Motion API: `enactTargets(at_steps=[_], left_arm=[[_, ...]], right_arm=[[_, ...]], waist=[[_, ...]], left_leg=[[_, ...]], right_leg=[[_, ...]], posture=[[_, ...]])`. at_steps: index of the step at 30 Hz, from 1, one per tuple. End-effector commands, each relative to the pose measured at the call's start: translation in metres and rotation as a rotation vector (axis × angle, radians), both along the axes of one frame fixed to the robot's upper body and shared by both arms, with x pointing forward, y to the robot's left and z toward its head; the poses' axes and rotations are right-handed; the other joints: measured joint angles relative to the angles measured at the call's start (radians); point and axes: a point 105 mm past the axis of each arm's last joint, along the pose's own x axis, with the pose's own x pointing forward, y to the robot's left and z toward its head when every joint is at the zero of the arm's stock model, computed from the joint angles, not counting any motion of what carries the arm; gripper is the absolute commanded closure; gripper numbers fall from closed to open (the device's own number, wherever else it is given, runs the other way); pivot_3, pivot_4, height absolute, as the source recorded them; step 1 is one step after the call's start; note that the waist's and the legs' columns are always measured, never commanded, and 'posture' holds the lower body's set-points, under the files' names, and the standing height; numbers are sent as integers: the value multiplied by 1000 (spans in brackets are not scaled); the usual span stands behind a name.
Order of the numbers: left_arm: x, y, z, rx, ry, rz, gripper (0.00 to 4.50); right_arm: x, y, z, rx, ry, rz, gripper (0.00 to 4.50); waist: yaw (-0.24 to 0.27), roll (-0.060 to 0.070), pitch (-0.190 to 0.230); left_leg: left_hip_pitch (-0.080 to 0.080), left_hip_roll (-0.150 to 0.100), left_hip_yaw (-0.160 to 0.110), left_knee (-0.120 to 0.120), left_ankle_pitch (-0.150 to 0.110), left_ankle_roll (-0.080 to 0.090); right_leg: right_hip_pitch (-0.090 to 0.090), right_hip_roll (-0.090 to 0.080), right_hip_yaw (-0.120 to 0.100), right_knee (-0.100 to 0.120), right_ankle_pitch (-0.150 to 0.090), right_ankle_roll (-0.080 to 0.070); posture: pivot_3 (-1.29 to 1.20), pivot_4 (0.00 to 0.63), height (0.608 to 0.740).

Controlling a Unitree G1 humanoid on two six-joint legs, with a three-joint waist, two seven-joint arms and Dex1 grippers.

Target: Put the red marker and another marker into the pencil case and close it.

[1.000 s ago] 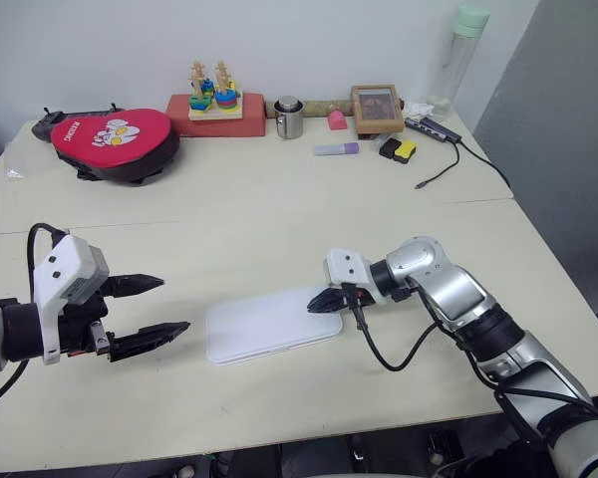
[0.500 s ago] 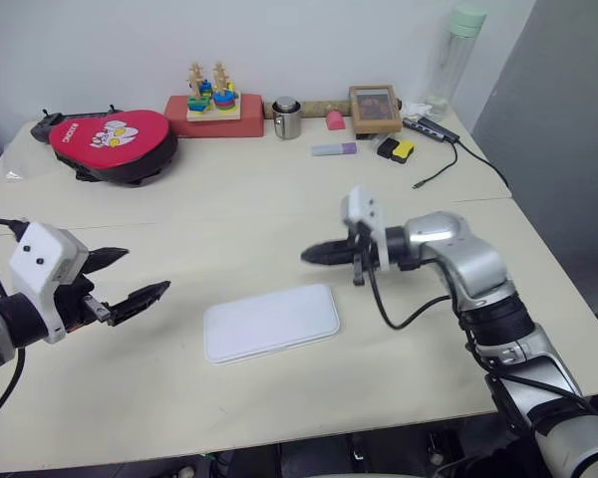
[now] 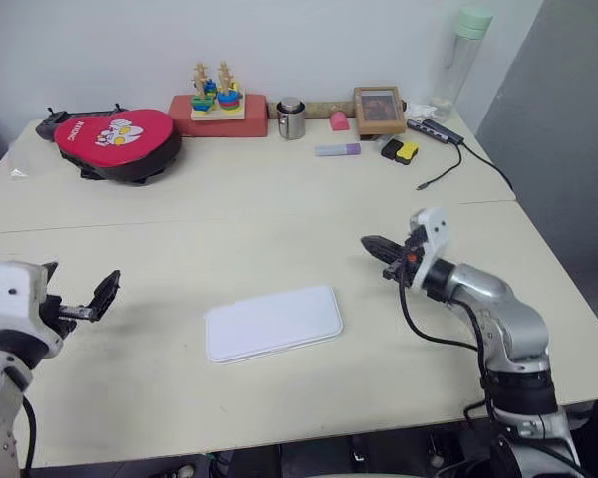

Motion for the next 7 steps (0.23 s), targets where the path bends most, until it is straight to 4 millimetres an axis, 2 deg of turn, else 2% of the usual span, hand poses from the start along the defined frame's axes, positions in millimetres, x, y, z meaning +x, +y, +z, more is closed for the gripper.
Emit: enactTargets(at_steps=[1,4,7], left_arm=[[-8,-1,-2,-4,-26,44,0],[-11,-3,-8,5,-22,45,0],[-14,-13,-16,-79,-8,1,0]], right_arm=[[-7,-8,-7,-48,-53,-62,4437],[-16,-6,-14,-55,-43,-36,4437],[-21,-5,-19,-60,-42,-40,4437]], waist=[[-1,0,0],[-2,0,0],[-3,0,0]], left_leg=[[0,0,0,0,0,0],[0,0,0,0,0,0],[1,0,0,0,0,0]], right_leg=[[0,0,0,0,0,0],[0,0,0,1,0,-1],[1,0,0,1,-2,-5]], posture=[[0,150,740],[0,150,740],[0,150,740]])
